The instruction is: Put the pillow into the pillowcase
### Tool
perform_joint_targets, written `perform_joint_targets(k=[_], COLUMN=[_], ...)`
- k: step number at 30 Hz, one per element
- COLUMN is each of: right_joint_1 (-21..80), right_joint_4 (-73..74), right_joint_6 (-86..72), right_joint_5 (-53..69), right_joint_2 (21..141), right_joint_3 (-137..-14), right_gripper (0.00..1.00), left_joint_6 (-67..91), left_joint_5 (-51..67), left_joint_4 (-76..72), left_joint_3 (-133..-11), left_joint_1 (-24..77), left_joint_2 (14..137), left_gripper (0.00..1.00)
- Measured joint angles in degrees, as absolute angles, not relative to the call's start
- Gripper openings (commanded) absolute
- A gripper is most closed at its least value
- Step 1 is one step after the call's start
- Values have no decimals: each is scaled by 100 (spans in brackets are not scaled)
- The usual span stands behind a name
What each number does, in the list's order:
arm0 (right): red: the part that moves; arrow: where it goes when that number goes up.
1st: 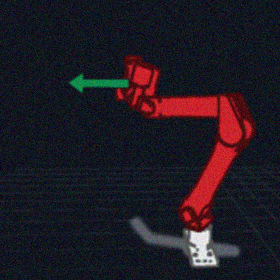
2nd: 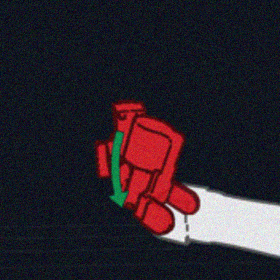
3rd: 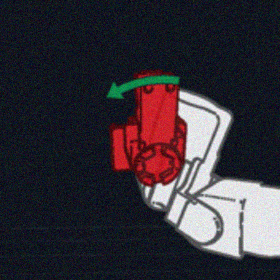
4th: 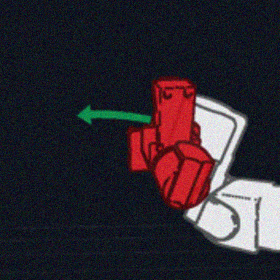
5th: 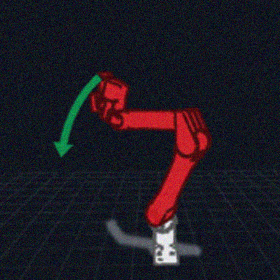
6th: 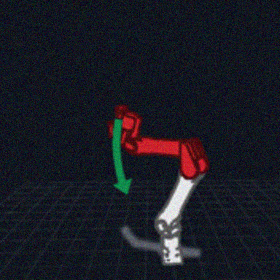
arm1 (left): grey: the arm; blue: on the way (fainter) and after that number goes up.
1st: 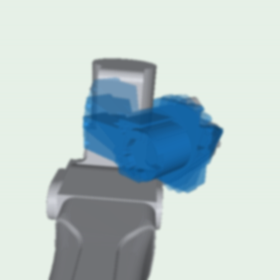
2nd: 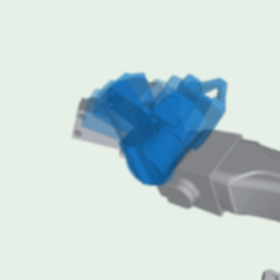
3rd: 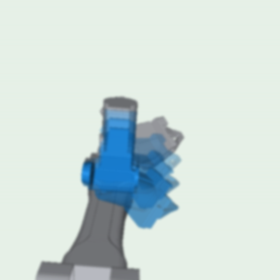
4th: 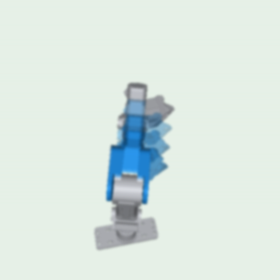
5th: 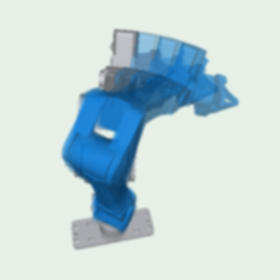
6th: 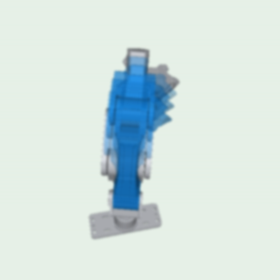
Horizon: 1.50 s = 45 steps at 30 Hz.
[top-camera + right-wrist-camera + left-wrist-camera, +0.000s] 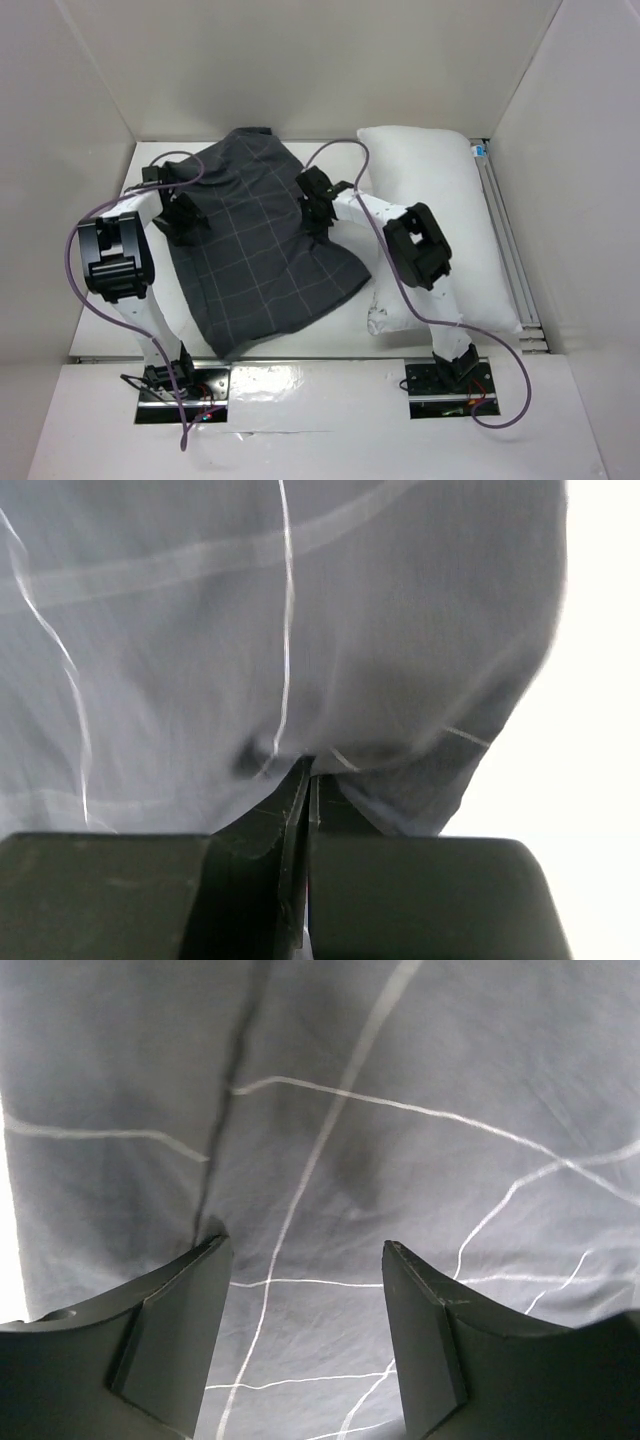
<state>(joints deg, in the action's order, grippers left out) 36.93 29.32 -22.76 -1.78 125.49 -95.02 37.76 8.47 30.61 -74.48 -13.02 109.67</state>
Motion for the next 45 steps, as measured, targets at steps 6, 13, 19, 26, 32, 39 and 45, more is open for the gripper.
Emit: perform_joint_targets(k=[6,13,19,26,32,39,45], right_joint_1=[3433,3221,3183,2515,2034,1957,1944], right_joint_4=[3124,3192,3197,3280,3614,3883,3887], right_joint_6=[-1804,-1531,-1428,-1350,-1358,-1389,-1426], right_joint_5=[-412,64,191,123,-89,-86,134], right_joint_2=[14416,13935,11869,9631,9015,8735,8648], right_joint_3=[-12654,-12610,-11087,-9389,-8807,-8532,-8305], right_gripper=[40,90,96,96,97,97,97], left_joint_6=[3680,3205,2681,2408,2585,2818,2888], left_joint_5=[972,867,886,611,255,25,-198], left_joint_4=[3221,3667,4003,4748,5192,5131,5116], left_joint_3=[-8171,-8619,-7955,-7249,-6914,-6619,-6860], left_joint_1=[-1295,-709,803,2541,3483,3671,3317], left_joint_2=[11118,10427,8910,8407,8694,9415,9314], left_gripper=[81,84,94,96,94,30,0])
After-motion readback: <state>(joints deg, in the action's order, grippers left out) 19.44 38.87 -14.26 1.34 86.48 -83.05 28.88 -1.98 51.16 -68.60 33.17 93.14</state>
